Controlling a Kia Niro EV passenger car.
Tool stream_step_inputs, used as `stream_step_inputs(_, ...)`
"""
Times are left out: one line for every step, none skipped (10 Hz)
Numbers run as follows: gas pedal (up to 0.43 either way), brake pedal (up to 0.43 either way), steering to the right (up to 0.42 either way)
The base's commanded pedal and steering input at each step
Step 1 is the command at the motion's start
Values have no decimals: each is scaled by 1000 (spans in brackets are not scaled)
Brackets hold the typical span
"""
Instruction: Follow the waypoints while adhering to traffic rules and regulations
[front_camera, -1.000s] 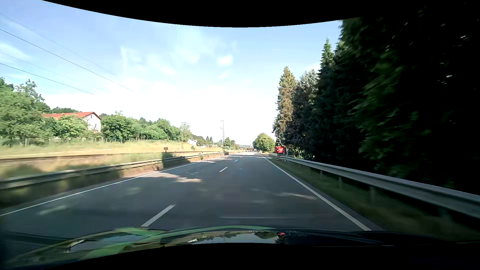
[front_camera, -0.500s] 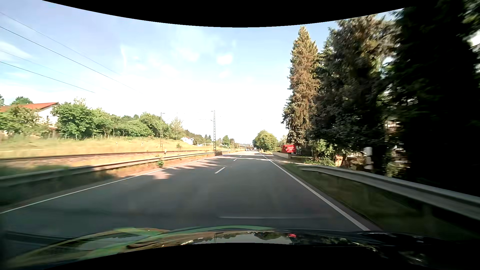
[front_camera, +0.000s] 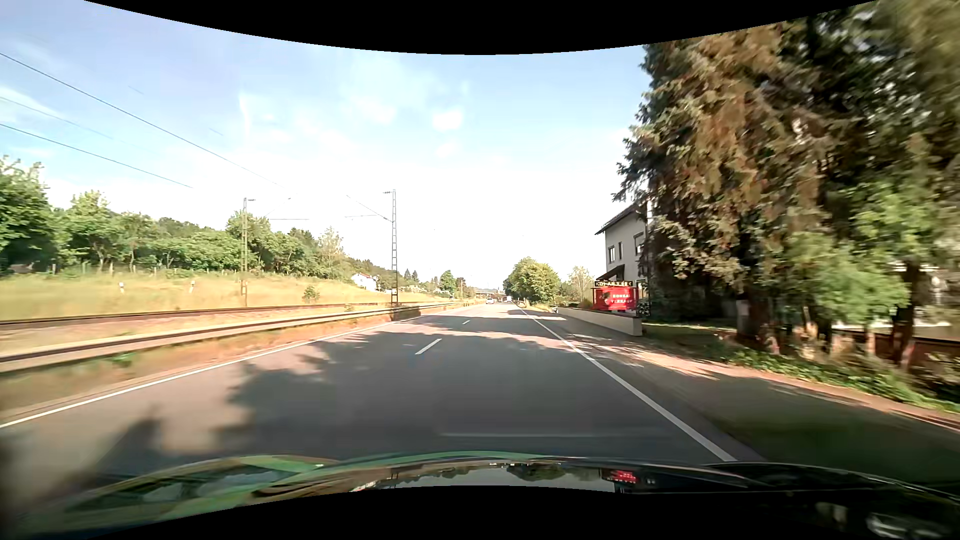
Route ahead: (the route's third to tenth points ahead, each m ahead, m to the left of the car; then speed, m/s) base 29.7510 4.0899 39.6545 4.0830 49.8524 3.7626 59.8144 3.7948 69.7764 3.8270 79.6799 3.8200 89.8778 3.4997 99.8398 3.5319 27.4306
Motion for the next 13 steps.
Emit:
stream_step_inputs(228, 0, 0)
stream_step_inputs(220, 0, -1)
stream_step_inputs(197, 0, -2)
stream_step_inputs(169, 0, -2)
stream_step_inputs(110, 0, -2)
stream_step_inputs(110, 0, -2)
stream_step_inputs(87, 0, -2)
stream_step_inputs(0, 0, -3)
stream_step_inputs(0, 0, -3)
stream_step_inputs(0, 0, -3)
stream_step_inputs(0, 0, -4)
stream_step_inputs(0, 0, -3)
stream_step_inputs(0, 0, -4)
